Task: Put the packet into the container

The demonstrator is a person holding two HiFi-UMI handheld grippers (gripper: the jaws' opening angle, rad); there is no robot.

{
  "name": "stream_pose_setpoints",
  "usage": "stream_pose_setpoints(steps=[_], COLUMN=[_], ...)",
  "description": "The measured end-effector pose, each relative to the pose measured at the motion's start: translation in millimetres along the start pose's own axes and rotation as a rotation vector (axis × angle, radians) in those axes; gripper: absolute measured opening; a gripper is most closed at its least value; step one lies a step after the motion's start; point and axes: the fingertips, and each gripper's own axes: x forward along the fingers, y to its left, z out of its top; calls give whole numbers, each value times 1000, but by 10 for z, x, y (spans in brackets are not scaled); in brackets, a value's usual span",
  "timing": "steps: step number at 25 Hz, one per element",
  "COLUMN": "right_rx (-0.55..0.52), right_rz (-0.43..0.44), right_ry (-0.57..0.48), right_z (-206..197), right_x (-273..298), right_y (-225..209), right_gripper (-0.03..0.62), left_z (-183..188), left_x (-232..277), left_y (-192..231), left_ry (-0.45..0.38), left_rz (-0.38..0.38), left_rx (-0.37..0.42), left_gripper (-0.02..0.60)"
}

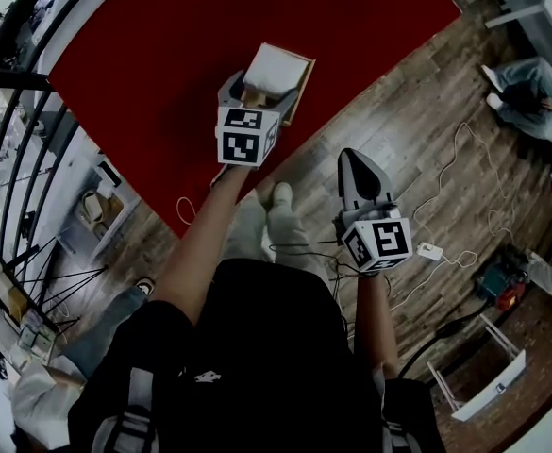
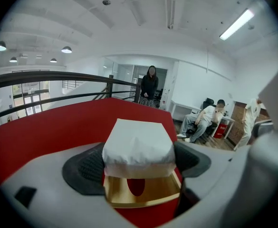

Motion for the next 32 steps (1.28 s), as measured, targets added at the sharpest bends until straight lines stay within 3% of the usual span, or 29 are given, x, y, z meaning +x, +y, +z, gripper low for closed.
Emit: stream_pose_setpoints(steps=[9, 13, 17, 22, 28, 29, 32], right_rx=[18, 20, 24, 24, 21, 18, 3], right_rz=[-3, -2, -3, 3, 20, 24, 44], right_ry=[21, 26, 24, 24, 5, -1, -24], right_z=[-161, -160, -168, -141, -47, -12, 116], right_x=[-74, -92, -69, -85, -32, -20, 8], right_y=[-70, -87, -89, -116, -21, 9, 124], right_gripper=[20, 20, 20, 20, 20, 20, 21], left_z=[-134, -148, -153, -108, 90, 121, 254], left_x=[125, 148, 156, 121, -204, -304, -657], left_y=[-84, -47, -61, -136, -225, -217, -175], left_ry=[-18, -40, -55, -72, -132, -137, -187], left_rz=[61, 82, 47, 4, -146, -157, -169], left_rx=[-29, 16, 49, 21, -53, -64, -62], left_gripper=[454, 454, 456, 460, 451, 428, 254])
